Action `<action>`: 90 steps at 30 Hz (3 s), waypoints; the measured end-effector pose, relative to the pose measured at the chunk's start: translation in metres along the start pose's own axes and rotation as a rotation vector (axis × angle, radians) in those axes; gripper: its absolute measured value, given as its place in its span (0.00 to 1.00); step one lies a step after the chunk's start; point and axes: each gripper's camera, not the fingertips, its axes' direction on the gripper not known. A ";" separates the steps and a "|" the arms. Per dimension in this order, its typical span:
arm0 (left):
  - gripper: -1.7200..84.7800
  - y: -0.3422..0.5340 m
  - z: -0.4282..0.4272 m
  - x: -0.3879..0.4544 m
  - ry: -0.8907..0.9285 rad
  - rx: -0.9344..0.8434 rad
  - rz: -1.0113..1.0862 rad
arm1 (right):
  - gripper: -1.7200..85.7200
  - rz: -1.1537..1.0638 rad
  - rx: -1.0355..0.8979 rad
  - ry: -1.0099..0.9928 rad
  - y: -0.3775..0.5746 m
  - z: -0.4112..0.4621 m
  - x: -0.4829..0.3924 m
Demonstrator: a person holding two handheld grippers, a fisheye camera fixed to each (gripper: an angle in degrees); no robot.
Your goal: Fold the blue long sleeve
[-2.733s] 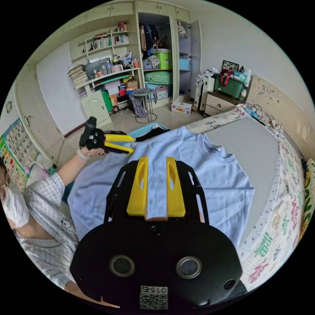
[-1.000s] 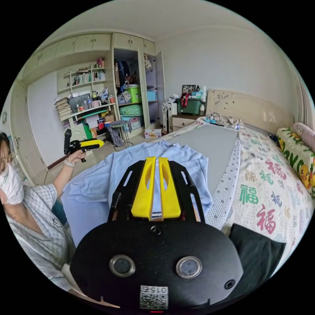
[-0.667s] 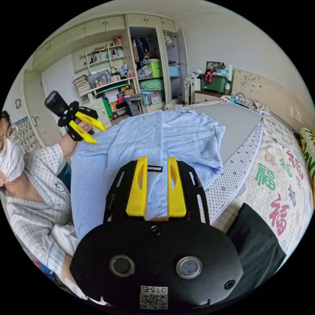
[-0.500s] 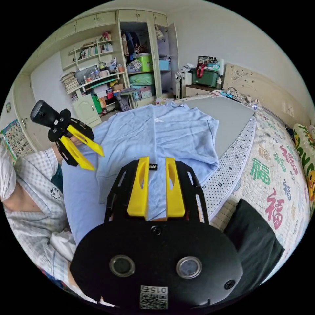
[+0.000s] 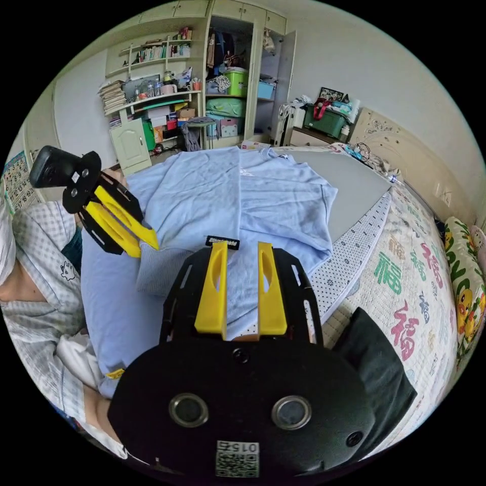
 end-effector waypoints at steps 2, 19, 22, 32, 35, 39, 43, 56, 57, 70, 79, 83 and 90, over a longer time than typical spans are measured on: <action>0.05 0.027 -0.033 -0.040 0.013 0.139 -0.155 | 0.12 0.006 0.043 0.044 -0.001 -0.006 -0.006; 0.04 0.140 -0.178 -0.188 0.049 0.560 -0.612 | 0.01 -0.111 -0.088 -0.026 -0.014 0.016 -0.030; 0.04 0.108 -0.190 -0.184 0.127 0.511 -0.514 | 0.01 -0.088 -0.069 -0.055 -0.002 0.008 -0.019; 0.10 -0.056 -0.204 -0.045 0.071 -0.062 0.100 | 0.03 0.051 0.264 -0.166 0.049 -0.059 0.036; 0.09 -0.082 -0.232 -0.042 0.079 -0.067 0.072 | 0.05 -0.048 0.249 -0.163 0.048 -0.056 0.018; 0.08 -0.118 -0.268 -0.016 -0.031 -0.107 0.099 | 0.05 -0.156 0.109 -0.144 0.038 -0.031 -0.007; 0.06 -0.157 -0.302 0.044 -0.237 -0.161 0.202 | 0.03 -0.221 -0.034 -0.096 0.029 -0.004 -0.029; 0.04 -0.248 -0.390 0.177 -0.619 -0.231 0.415 | 0.01 -0.242 -0.022 -0.058 0.033 -0.005 -0.042; 0.04 -0.255 -0.396 0.185 -0.639 -0.233 0.424 | 0.01 -0.243 -0.021 -0.055 0.033 -0.005 -0.043; 0.04 -0.296 -0.429 0.226 -0.728 -0.238 0.461 | 0.01 -0.239 -0.021 -0.063 0.027 -0.014 -0.041; 0.04 -0.300 -0.414 0.226 -0.721 -0.237 0.448 | 0.01 -0.240 -0.021 -0.060 0.018 -0.024 -0.039; 0.04 -0.293 -0.395 0.221 -0.717 -0.234 0.444 | 0.01 -0.239 -0.022 -0.062 0.011 -0.029 -0.036; 0.04 -0.271 -0.345 0.204 -0.699 -0.228 0.432 | 0.01 -0.239 -0.022 -0.058 -0.002 -0.039 -0.029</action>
